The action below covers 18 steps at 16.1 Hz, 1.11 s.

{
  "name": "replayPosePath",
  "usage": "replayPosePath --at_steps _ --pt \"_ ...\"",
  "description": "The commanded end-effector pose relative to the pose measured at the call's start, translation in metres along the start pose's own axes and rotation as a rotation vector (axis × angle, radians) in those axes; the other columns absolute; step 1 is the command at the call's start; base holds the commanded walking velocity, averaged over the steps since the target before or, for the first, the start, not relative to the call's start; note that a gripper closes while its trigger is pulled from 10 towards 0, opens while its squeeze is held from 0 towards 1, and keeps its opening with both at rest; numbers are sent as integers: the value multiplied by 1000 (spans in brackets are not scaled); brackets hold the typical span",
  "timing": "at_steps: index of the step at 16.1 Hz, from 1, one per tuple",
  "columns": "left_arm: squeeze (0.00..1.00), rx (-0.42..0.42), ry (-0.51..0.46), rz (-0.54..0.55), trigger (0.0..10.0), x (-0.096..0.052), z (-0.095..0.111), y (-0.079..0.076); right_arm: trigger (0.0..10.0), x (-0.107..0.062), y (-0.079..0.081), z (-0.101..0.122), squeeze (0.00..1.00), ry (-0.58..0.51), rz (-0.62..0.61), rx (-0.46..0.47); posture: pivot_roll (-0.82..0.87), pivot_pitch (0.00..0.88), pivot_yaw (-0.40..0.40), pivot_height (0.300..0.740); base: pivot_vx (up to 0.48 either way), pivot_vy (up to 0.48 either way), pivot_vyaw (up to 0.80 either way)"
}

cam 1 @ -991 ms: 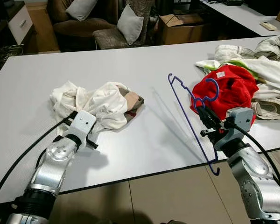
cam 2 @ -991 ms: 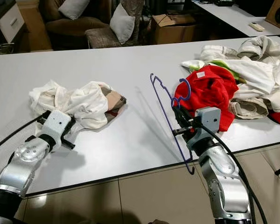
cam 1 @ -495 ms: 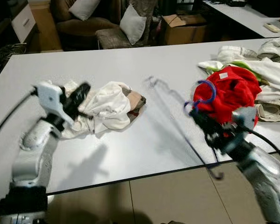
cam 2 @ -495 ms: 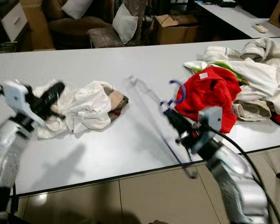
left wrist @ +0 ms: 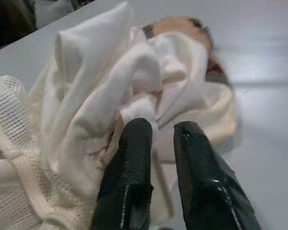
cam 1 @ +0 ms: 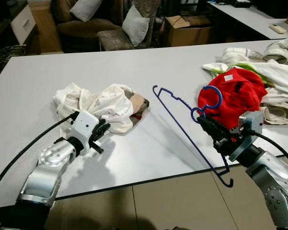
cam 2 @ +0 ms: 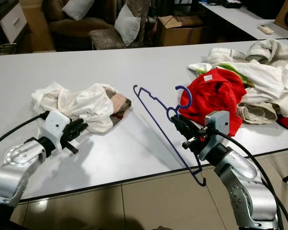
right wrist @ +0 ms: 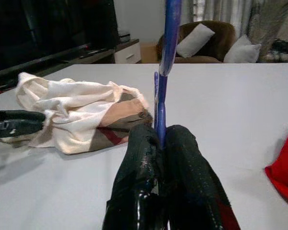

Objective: Hang hanger

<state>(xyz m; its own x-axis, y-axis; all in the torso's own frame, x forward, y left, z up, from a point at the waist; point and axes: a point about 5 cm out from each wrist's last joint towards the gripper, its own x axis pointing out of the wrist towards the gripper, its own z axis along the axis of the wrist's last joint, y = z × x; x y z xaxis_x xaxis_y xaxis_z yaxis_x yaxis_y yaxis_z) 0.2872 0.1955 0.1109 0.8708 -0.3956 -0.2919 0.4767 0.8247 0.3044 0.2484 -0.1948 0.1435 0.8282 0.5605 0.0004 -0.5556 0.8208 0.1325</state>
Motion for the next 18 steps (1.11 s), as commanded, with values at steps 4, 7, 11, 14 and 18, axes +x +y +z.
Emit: replayPosePath --at_steps 4,7,11,14,18 --pt "1000 23 52 109 10000 5 -3 7 10000 3 2 3 0 -21 -10 -10 -117 0 8 740 0 0 0" --pt "1000 22 69 134 10000 5 -4 8 10000 4 3 3 0 -21 -13 -11 -117 0 8 740 0 0 0" --pt "1000 50 152 145 10000 9 -15 4 10000 6 4 4 0 -18 -8 -15 -117 0 -1 740 0 0 0" --pt "961 46 171 151 0 12 -17 2 10000 6 4 3 0 -18 -6 -11 -117 0 -2 740 0 0 0" --pt "0 50 165 180 0 17 -14 5 10000 6 4 3 0 -18 -7 -12 -125 0 3 740 0 0 0"
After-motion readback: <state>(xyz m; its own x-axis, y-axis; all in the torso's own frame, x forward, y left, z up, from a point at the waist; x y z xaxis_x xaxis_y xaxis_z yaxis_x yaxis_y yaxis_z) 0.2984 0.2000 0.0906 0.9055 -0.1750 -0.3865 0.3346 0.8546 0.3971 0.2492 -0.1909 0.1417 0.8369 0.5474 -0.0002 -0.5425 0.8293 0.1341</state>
